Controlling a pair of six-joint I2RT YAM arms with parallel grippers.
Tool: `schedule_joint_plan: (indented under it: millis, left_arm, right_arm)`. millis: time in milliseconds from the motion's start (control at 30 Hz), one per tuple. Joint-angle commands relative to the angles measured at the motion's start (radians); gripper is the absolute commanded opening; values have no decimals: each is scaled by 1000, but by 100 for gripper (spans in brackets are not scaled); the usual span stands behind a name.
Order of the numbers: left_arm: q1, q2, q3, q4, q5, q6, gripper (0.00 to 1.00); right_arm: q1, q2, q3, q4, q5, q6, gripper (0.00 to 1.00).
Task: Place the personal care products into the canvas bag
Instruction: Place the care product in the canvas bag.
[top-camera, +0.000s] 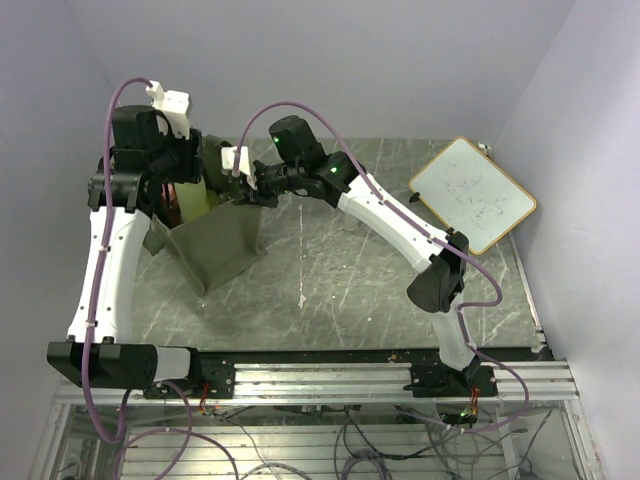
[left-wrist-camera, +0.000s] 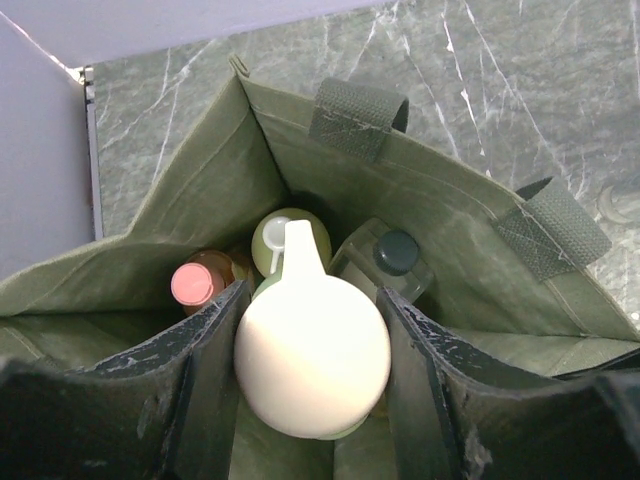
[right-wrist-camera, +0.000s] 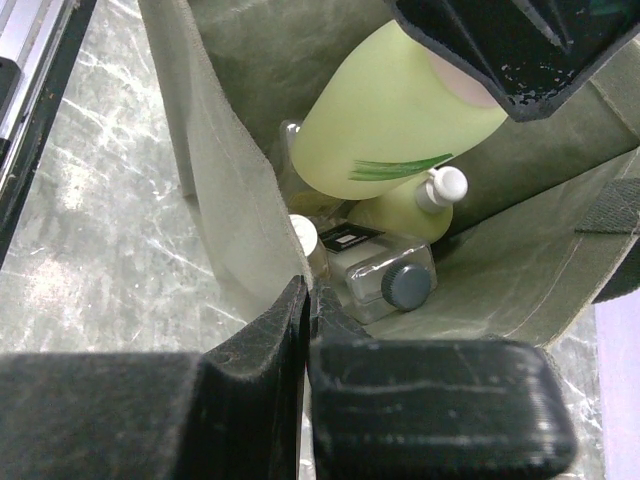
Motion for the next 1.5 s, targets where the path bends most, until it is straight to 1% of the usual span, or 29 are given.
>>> schedule_joint_plan:
  millis: [0, 133, 267, 400, 533, 733, 1300, 1367, 1467]
  left_arm:
    - [5, -8, 120, 19, -5, 7, 7]
    - [4, -6, 234, -46, -35, 40, 7]
    - [4, -6, 322, -144, -56, 82, 7]
    - [5, -5, 357, -241, -83, 107, 7]
    - [4, 0, 348, -324, -93, 118, 7]
    - [3, 17, 332, -390, -102, 152, 7]
    - [2, 52, 171, -362, -144, 216, 7]
    - [2, 58, 169, -366, -147, 221, 7]
    - [3, 65, 216, -384, -145, 222, 7]
  right_arm:
    - [9, -67, 9, 41, -1, 20, 0]
    - [10, -72, 10, 43, 15, 28, 0]
    - [9, -71, 12, 46, 26, 36, 0]
    - [9, -64, 23, 44, 30, 37, 0]
    - [9, -53, 46, 37, 21, 35, 0]
    - [10, -45, 73, 29, -13, 38, 0]
    - [10, -45, 89, 30, -88, 72, 0]
    - [9, -49, 89, 31, -88, 71, 0]
    - [7, -51, 86, 30, -79, 67, 0]
